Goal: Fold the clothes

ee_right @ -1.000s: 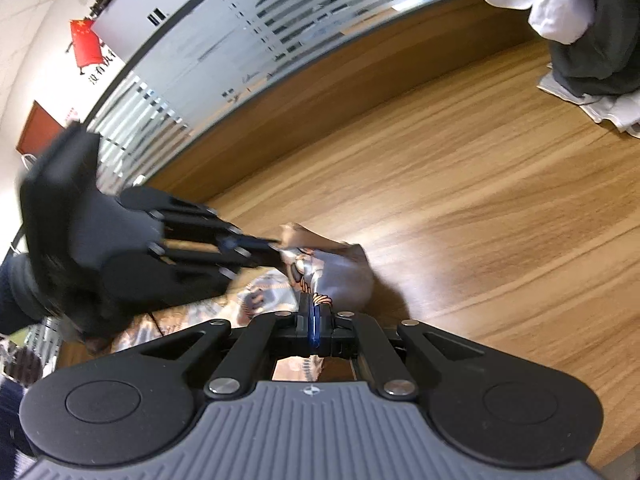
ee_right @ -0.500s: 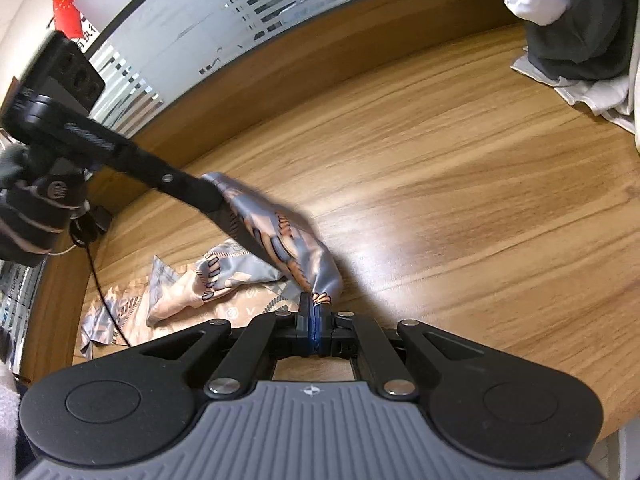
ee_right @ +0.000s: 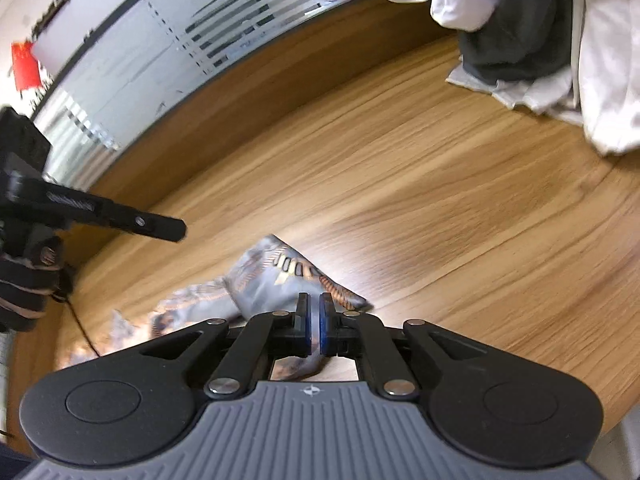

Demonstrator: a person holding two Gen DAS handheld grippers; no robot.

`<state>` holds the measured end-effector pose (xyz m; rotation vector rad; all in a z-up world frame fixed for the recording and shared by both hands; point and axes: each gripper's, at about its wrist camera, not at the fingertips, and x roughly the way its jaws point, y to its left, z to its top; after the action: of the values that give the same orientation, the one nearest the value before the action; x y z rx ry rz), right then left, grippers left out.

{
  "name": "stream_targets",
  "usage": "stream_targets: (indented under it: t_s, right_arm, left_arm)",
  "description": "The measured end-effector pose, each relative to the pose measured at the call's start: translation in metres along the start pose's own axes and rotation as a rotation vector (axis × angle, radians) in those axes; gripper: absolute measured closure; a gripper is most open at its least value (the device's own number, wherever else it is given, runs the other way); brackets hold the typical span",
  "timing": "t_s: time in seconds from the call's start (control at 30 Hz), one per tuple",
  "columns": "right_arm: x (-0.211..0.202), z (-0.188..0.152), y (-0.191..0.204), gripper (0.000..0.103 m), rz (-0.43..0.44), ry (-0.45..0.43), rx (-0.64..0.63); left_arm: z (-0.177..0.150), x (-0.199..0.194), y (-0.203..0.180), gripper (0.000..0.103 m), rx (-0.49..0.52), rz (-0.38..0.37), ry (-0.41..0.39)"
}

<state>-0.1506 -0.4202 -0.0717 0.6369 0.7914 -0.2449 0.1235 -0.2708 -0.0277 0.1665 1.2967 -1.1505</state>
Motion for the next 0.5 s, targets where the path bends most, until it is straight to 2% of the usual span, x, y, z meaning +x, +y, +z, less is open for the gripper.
stream_targets:
  t_s: [0.1,0.17,0.27,0.5]
  right_arm:
    - [0.013,0.003,0.003,0.072,-0.028,0.024,-0.091]
    - [0.026,0.006,0.002,0.066,-0.048,0.035,-0.142]
    - [0.051,0.012,0.001,0.050,-0.046,0.071,-0.220]
    - [0.098,0.024,0.002,0.051,0.001,0.175,-0.390]
  left_arm:
    - [-0.003,-0.001,-0.008,0.083,0.029,0.045,-0.026]
    - [-0.008,-0.004,-0.012,0.079,0.051,0.092,-0.047]
    - [-0.019,-0.011,-0.013,0.072,0.020,0.126,-0.075]
    - [-0.054,-0.029,-0.003,0.062,-0.115,0.210,-0.129]
